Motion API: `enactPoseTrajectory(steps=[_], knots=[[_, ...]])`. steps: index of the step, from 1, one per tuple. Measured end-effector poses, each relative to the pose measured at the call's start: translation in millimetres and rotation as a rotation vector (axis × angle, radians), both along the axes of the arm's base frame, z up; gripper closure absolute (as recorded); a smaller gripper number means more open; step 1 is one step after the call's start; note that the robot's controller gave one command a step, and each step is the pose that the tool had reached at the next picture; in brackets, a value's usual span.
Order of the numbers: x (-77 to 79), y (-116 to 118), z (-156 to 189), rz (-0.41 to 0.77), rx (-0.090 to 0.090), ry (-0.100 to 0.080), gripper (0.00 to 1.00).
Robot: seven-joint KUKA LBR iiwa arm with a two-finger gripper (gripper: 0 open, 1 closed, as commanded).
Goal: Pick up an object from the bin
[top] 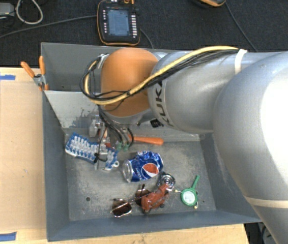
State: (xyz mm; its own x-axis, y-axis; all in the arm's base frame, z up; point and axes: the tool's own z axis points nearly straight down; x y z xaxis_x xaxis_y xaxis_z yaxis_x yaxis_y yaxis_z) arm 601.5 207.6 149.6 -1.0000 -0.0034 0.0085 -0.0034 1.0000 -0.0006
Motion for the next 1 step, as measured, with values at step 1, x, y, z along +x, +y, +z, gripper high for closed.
enactPoseTrajectory(steps=[1], knots=[[1.3, -1.6, 4.9, -0.006, 0.001, -0.007, 0.00]])
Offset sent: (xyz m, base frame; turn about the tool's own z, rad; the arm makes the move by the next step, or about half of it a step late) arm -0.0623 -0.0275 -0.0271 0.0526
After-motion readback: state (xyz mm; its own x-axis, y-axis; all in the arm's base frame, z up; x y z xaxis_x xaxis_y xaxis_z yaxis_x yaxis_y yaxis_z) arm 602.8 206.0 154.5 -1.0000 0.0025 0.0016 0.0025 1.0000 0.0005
